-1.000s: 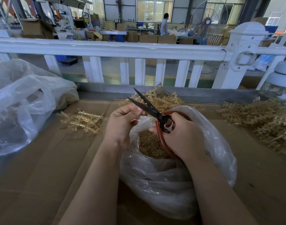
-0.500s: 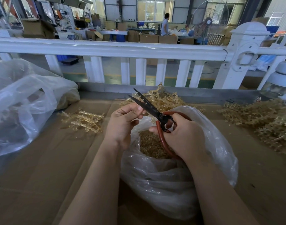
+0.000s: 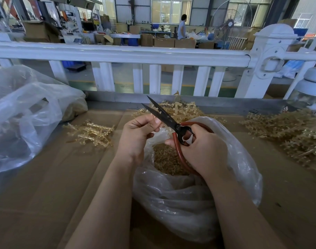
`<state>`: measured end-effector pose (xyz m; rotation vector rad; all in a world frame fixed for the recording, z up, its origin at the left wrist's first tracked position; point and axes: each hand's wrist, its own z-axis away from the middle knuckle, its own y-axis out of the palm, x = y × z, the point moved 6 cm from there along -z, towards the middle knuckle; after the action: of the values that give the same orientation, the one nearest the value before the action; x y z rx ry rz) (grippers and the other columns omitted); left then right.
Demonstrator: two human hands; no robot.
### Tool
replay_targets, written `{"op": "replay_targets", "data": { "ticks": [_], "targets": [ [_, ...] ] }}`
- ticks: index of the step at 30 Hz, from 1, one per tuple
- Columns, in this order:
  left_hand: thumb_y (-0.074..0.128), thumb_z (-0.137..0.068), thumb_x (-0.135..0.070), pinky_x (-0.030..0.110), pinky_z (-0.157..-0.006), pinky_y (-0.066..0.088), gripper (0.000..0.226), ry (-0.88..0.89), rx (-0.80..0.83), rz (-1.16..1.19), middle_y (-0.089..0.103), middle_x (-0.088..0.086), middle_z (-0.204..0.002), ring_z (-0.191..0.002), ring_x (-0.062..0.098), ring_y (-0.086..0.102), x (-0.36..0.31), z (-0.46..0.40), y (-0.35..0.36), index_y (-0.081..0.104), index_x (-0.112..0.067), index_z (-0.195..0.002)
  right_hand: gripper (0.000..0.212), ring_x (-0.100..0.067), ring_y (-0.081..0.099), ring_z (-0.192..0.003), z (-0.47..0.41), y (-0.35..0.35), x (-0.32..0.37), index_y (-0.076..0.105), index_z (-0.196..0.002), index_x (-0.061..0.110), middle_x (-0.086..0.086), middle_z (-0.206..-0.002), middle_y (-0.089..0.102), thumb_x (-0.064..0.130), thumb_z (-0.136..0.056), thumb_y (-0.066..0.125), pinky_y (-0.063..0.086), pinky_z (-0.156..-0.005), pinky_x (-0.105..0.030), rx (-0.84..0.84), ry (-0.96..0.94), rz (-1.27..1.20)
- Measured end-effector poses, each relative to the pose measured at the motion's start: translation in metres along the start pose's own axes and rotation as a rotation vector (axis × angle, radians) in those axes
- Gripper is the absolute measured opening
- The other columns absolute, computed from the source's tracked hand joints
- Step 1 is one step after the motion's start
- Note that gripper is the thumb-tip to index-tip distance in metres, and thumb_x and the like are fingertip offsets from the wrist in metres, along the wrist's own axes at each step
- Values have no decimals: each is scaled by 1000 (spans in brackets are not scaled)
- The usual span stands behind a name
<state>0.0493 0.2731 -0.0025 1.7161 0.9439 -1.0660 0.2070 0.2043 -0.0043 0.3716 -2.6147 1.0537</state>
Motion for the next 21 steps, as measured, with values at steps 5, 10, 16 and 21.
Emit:
{"op": "replay_targets", "data": {
  "ticks": [5, 10, 16, 21],
  "targets": [
    [69, -75, -19, 13, -58, 41, 16, 19, 4, -14, 62, -7, -63, -62, 6, 49, 1, -1, -2, 72, -24, -60, 69, -1, 52, -55, 1, -2, 1, 60, -71, 24, 18, -63, 58, 90, -74, 41, 50, -52, -21, -24, -13, -11],
    [64, -86, -8, 16, -60, 44, 13, 27, 33, 18, 62, 0, -67, -63, 9, 53, 0, 0, 0, 63, -11, -73, 67, 0, 53, -56, 1, 0, -2, 62, -72, 24, 17, -62, 59, 88, -74, 45, 45, -52, -17, -5, 2, -11],
    [54, -94, -1, 18, -61, 44, 20, 101, -50, 95, 64, 1, -69, -64, 12, 52, -5, -2, -5, 65, -11, -82, 72, -5, 58, -61, 0, 0, -2, 66, -78, 23, 17, -66, 63, 91, -72, 41, 55, -57, -29, 7, 18, -4],
    [55, -95, -3, 18, -64, 43, 17, 142, -38, 57, 65, -4, -68, -64, 10, 50, -6, -2, -5, 66, -10, -83, 75, -7, 60, -62, 0, 3, -5, 66, -78, 21, 14, -68, 65, 91, -72, 40, 56, -59, -33, 49, 35, -3]
  ]
}}
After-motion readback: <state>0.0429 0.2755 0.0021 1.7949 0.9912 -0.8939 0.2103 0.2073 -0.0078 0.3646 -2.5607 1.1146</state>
